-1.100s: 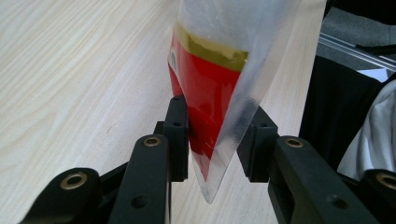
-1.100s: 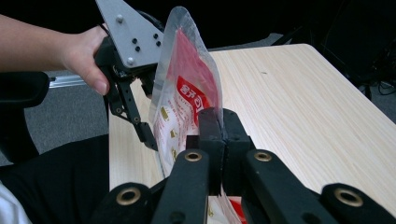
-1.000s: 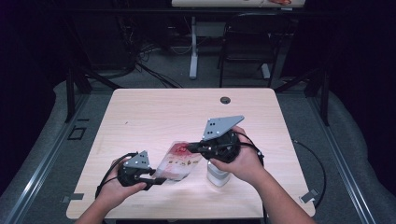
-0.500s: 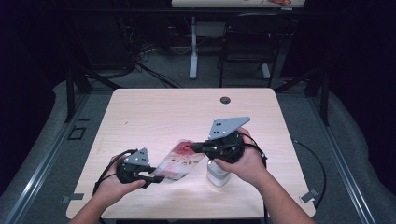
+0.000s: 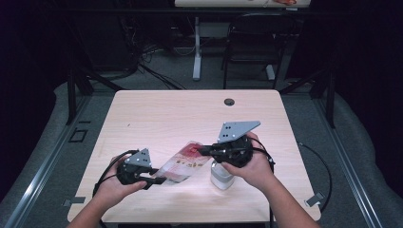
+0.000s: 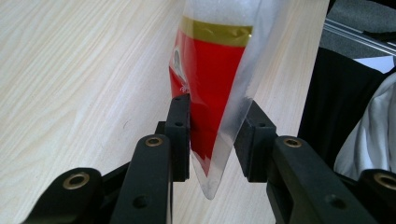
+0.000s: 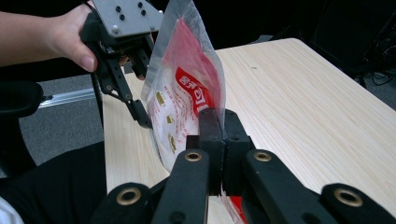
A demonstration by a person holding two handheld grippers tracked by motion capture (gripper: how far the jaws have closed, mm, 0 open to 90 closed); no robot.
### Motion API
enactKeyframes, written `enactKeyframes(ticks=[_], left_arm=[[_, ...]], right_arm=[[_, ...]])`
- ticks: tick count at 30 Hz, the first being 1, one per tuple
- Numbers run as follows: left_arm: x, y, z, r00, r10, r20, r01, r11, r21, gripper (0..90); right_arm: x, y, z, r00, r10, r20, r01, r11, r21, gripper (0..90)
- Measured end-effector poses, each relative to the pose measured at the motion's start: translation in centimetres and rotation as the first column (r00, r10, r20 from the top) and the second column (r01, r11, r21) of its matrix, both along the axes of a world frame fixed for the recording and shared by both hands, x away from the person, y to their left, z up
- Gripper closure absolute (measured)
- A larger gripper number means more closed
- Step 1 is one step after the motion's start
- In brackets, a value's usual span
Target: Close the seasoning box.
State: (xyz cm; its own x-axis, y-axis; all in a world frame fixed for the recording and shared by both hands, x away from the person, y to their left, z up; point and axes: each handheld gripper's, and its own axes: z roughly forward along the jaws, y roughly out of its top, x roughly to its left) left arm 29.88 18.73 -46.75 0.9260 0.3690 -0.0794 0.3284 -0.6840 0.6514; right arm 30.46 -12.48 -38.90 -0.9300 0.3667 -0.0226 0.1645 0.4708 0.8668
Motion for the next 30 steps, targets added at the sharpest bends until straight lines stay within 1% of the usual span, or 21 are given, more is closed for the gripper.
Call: enactKeyframes(ticks=[3,9,11,20,23,26,30], left_arm=[[0.1,0.1,0.3,1.0,-0.003,0.0,0.003,0.9999,0.011,69.3],[0.2,0.2,0.6,1.0,0.0,-0.001,0.0,0.9998,0.02,69.7],[0.3,0.3,0.7,1.0,0.004,-0.004,-0.004,0.9998,0.022,69.9],[0.6,0.7,1.3,0.9999,0.013,-0.001,-0.013,0.9994,0.033,70.4],[0.6,0.7,1.4,0.9999,0.015,-0.001,-0.015,0.9993,0.036,70.6],[0.7,0.7,1.6,0.9999,0.013,-0.001,-0.013,0.9989,0.046,70.7],[0.8,0.6,1.8,1.0,0.006,0.001,-0.006,0.9981,0.061,70.9]], right_arm=[[0.0,-0.2,-0.3,1.0,-0.006,-0.001,0.006,1.0,0.005,89.9],[0.1,-0.5,-0.8,0.9998,-0.016,-0.008,0.017,1.0,0.014,89.8],[0.2,-0.5,-1.0,0.9998,-0.02,-0.009,0.02,1.0,0.01,89.7],[0.4,-0.9,-2.0,0.9989,-0.041,-0.023,0.041,0.999,0.011,89.6],[0.4,-1.1,-2.4,0.9984,-0.046,-0.033,0.047,0.999,0.018,89.7],[0.4,-1.2,-2.6,0.9981,-0.051,-0.033,0.052,0.998,0.018,89.7],[0.3,-1.3,-3.0,0.9975,-0.054,-0.044,0.055,0.998,0.021,89.7]])
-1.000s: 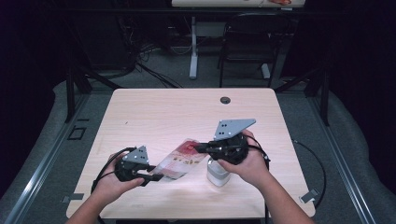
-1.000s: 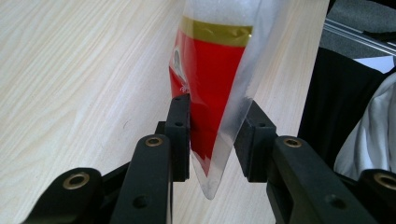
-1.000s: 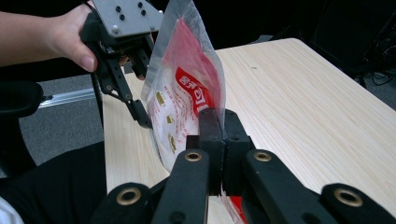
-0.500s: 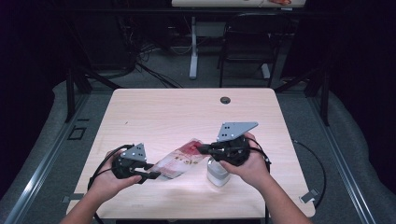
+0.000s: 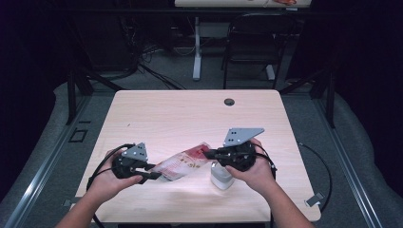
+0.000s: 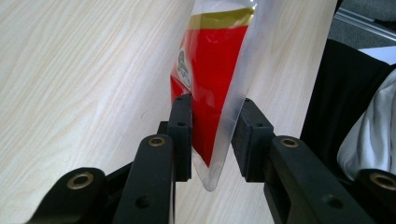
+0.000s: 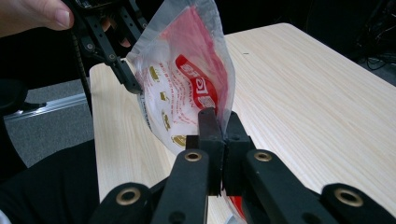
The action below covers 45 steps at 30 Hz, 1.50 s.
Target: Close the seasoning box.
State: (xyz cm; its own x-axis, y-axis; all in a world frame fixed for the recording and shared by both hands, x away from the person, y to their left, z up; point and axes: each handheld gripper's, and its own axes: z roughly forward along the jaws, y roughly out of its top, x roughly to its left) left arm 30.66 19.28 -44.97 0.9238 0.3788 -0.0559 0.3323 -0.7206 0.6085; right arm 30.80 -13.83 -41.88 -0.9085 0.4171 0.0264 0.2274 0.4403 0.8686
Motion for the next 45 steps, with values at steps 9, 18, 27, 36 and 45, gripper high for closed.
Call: enactKeyframes(ticks=[9,18,27,36,45], left_arm=[[0.2,-0.1,0.5,1.0,0.0,-0.002,0.0,0.9999,0.015,71.5],[0.3,-0.1,1.0,1.0,-0.003,0.004,0.003,0.9995,0.03,71.8],[0.5,-0.2,1.3,1.0,-0.009,0.0,0.009,0.9994,0.034,72.0],[0.8,-0.5,1.9,0.9999,-0.014,-0.002,0.015,0.9982,0.058,72.3],[1.1,-0.8,2.6,0.9996,-0.027,-0.01,0.028,0.9954,0.092,72.5]], right_arm=[[0.0,-0.4,-0.9,0.9998,-0.014,-0.012,0.014,1.0,0.012,89.6],[0.0,-0.6,-1.5,0.9995,-0.03,-0.012,0.03,0.999,0.014,89.5],[0.0,-0.7,-1.9,0.999,-0.039,-0.022,0.039,0.999,0.016,89.5],[0.1,-1.0,-2.2,0.9987,-0.047,-0.02,0.048,0.998,0.027,89.5],[0.0,-1.1,-2.6,0.9982,-0.056,-0.023,0.057,0.998,0.02,89.3]])
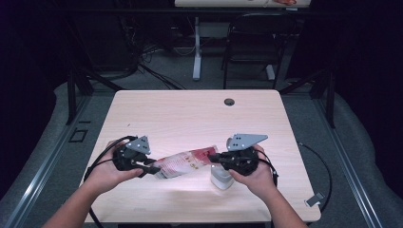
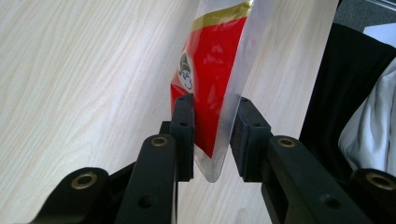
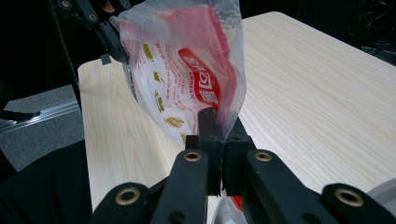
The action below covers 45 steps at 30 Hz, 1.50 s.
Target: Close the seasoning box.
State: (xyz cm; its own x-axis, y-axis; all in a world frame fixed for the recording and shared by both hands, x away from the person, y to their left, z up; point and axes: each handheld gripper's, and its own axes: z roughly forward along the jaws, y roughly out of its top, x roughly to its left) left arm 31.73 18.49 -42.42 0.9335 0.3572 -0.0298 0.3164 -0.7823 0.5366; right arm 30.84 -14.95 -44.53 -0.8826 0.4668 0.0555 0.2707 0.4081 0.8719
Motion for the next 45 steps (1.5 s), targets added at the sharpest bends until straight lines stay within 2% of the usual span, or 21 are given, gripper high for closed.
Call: enactKeyframes(ticks=[18,25,37,45], left_arm=[[0.5,-0.8,1.3,0.9997,-0.025,0.003,0.025,0.9978,0.061,72.8],[0.6,-1.1,1.8,0.9992,-0.04,0.005,0.039,0.9956,0.085,72.9],[0.9,-1.7,2.7,0.9987,-0.049,0.013,0.047,0.9916,0.121,73.1],[1.0,-2.0,3.3,0.9986,-0.053,0.008,0.052,0.9902,0.13,73.3]], right_arm=[[-0.2,-0.4,-0.4,0.9999,-0.016,0.005,0.016,1.0,0.02,89.3],[-0.3,-0.7,-0.7,0.9997,-0.024,0.005,0.023,0.999,0.049,89.2],[-0.7,-0.9,-1.2,0.9981,-0.052,0.033,0.049,0.996,0.076,89.0],[-0.5,-1.3,-1.5,0.9984,-0.05,0.024,0.048,0.993,0.105,87.4]])
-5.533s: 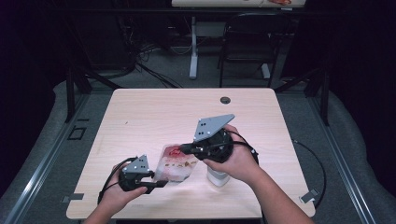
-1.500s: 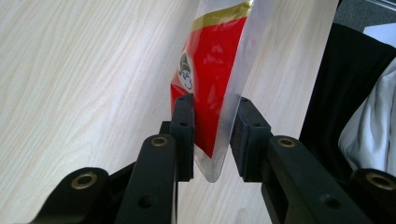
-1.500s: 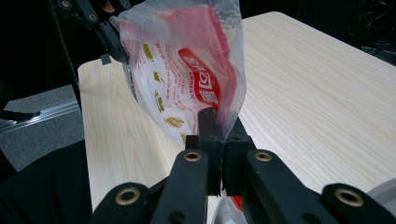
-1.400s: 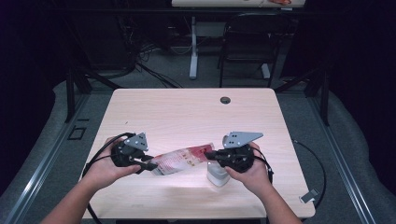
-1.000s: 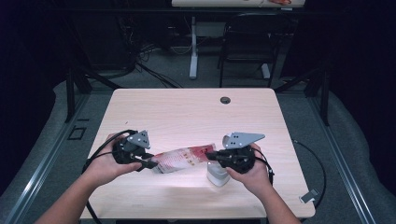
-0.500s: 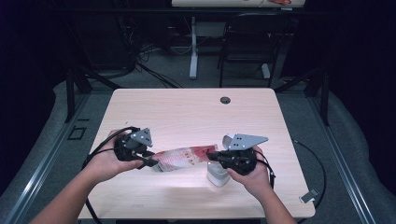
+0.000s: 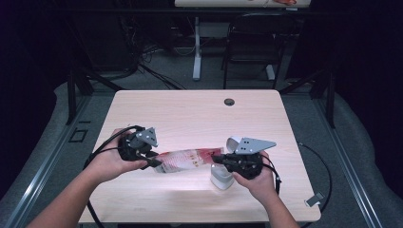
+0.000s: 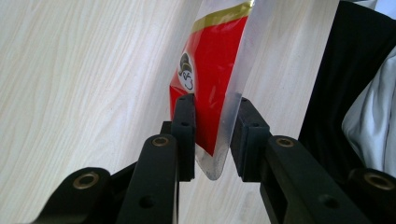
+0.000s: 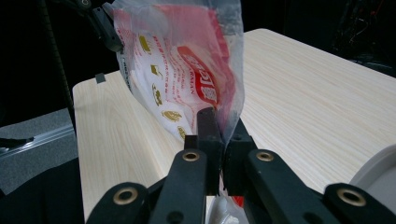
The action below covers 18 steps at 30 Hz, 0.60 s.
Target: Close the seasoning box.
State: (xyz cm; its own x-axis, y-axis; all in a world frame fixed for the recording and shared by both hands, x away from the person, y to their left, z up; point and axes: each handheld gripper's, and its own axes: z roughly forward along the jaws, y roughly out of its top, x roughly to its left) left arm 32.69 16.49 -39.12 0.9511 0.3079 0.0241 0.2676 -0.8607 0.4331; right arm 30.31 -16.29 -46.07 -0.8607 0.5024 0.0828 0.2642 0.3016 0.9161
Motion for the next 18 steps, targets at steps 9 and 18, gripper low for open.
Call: enactKeyframes(ticks=[9,18], left_arm=[[0.1,-0.5,0.8,1.0,-0.009,0.002,0.009,1.0,0.004,73.8],[0.3,-0.6,1.0,1.0,-0.008,0.002,0.008,0.9999,0.006,74.3]], right_arm=[[-0.1,-0.7,-0.6,0.9995,-0.03,-0.004,0.03,1.0,0.005,81.1],[0.4,-1.2,-1.6,0.9982,-0.036,-0.049,0.037,0.999,0.017,77.6]])
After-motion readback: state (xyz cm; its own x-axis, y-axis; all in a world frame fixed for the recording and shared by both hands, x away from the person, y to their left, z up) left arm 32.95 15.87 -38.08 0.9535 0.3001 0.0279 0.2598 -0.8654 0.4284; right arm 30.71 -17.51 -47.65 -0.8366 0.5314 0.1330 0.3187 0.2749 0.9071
